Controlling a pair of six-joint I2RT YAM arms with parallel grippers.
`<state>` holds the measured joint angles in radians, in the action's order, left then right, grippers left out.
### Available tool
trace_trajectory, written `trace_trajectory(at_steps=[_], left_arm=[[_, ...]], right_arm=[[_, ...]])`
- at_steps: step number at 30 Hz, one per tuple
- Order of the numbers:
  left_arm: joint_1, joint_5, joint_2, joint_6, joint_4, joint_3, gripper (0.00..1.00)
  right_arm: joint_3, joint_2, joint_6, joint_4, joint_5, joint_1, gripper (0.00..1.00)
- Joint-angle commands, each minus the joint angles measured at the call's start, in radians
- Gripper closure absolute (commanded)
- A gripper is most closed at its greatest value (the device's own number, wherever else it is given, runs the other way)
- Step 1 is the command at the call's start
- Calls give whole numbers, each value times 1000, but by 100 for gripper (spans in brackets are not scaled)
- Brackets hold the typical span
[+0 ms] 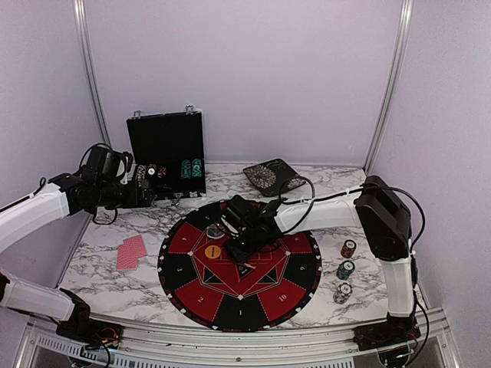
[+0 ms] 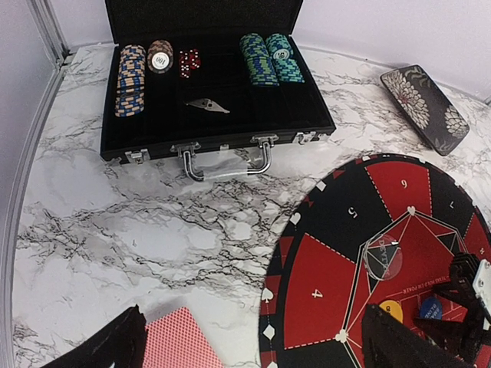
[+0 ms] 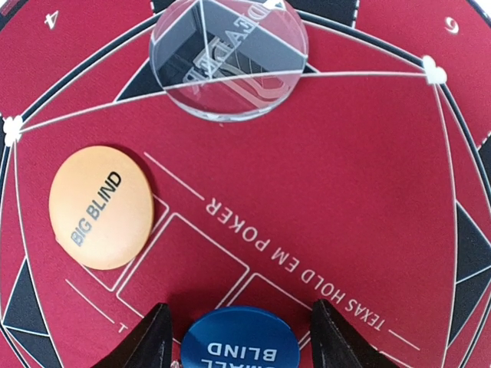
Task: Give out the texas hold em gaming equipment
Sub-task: Move the small blind button to position 7.
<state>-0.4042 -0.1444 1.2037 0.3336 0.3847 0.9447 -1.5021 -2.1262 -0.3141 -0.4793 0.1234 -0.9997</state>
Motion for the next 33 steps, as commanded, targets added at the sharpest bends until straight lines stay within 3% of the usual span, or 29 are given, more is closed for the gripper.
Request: trace_trajectory(at_steps=[1, 12, 16, 33], left_arm=[[8, 7, 8, 7, -9, -6, 1], [13, 17, 14, 12, -9, -5, 1], [22, 36, 24, 17, -9, -2, 1], [31, 54, 25, 21, -9, -3, 1]], right_arm=[[18, 23, -33, -63, 31, -14, 41], [93, 70, -77, -31, -2, -16, 44], [76, 50, -76, -37, -2, -16, 51], [135, 42, -56, -29, 139, 83, 53]])
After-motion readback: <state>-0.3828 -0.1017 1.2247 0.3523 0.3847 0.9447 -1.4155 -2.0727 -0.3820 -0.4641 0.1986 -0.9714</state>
